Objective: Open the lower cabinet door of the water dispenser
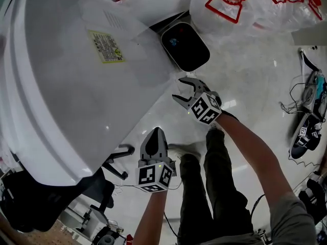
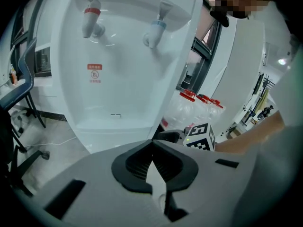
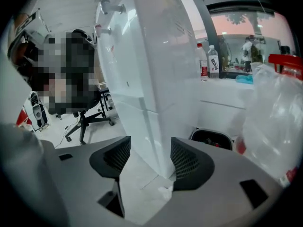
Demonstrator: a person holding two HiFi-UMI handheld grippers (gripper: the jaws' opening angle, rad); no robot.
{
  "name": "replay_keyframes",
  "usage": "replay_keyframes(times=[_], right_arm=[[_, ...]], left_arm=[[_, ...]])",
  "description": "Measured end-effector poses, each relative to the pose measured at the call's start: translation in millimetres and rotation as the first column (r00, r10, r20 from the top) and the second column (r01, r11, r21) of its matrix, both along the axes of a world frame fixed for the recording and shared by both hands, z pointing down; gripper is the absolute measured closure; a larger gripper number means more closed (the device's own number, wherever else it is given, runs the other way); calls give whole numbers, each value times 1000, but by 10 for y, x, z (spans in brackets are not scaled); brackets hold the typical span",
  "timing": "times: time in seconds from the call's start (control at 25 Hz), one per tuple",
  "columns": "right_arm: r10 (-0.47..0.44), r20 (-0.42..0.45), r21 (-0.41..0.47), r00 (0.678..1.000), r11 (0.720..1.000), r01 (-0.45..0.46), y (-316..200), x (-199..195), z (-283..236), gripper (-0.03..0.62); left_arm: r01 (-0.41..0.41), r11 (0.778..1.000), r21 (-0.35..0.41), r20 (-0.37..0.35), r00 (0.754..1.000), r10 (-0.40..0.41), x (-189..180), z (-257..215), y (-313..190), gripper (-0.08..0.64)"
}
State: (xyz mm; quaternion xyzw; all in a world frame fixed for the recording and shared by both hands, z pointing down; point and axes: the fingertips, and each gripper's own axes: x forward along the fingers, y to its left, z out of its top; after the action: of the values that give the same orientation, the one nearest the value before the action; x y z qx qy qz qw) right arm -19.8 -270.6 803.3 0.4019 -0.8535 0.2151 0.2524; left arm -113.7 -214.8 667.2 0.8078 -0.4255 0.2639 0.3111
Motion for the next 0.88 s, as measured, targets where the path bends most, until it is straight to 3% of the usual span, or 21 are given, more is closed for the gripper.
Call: replay_keyframes(times=[0.2,0.4,0.48,0.88], right_arm=[[-43,-48,33,998,998,44,-178,-93,69,328],[-19,-89,35,996,999,22,-318,-89,168,330],[9,-93,42,996,999,-5,-350,-57,178,368],[35,-107,26,994,999,-32,-329,-40,196,405]], left_arm=[[10,1000,-10,8,1000,-10,-21,93,-32,552],[14,1000,-21,13,1000,-14,-47,140,-3,552],[19,999,-26,17,1000,-19,-85,155,11,552],[44,999,-29,10,999,-44,-182,184,-3,552]])
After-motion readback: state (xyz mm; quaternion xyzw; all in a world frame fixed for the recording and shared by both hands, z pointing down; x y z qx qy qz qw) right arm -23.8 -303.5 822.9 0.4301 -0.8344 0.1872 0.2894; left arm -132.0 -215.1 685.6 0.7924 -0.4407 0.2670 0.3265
